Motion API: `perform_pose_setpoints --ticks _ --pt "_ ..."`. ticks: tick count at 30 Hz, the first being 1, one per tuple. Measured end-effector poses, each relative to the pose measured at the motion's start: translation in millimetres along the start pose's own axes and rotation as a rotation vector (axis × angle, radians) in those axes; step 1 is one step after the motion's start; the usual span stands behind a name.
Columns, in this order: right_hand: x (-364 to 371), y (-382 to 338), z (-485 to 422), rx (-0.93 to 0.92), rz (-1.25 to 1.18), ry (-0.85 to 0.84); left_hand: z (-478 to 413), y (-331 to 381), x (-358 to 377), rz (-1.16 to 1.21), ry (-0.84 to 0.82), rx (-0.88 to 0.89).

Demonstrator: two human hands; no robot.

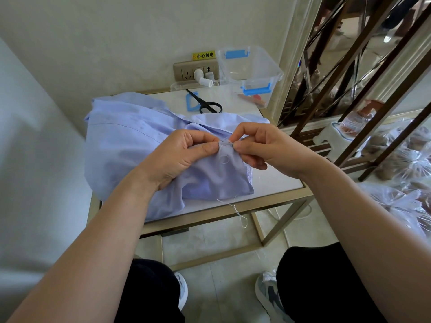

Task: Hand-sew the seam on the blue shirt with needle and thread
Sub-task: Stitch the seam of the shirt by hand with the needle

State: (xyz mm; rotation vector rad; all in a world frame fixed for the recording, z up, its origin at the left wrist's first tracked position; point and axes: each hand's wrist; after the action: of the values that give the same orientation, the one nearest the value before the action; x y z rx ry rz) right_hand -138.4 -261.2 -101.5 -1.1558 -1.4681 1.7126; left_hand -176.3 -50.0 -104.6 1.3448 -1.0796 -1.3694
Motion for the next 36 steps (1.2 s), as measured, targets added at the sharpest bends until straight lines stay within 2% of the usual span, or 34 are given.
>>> perform_pose_setpoints --ticks 11,16,23,27,31,33,36 --pt "0.9 -3.9 -3.3 -0.002 -0.059 0.121 -3.0 0.5 1.4 0.105 0.061 0.014" --pt "9.4 -3.4 -1.6 -0.086 -0.075 0.059 -2.8 -3.2 8.1 0.081 0.043 0.036" --pt "11.0 -4.5 -4.3 -0.089 -0.073 0.045 -3.4 -3.6 11.2 0.135 0.078 0.019" --pt "12.1 -2.0 -7.7 -0.094 -0.021 0.127 -4.0 -3.0 12.3 0.117 0.120 0.024" --pt "11.3 2.0 -10.4 -0.306 0.220 0.350 -5.4 -2.5 13.7 0.081 0.201 0.029" --pt "15.0 2.8 -9.1 -0.437 0.346 0.384 -4.8 -1.0 15.4 0.072 0.222 0.031" --pt "17.7 6.5 -11.6 -0.558 0.399 0.415 -3.6 1.5 18.8 0.035 0.212 0.054"
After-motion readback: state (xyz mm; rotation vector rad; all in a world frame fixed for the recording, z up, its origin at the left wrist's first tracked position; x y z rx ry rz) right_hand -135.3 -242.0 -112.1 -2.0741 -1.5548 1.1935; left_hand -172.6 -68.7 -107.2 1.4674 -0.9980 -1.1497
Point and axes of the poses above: each hand's wrist, its own z-axis away from the middle knuckle, its own x-axis out of the palm, y = z × x, and after that the axes turned 13 degrees about y, right-handed
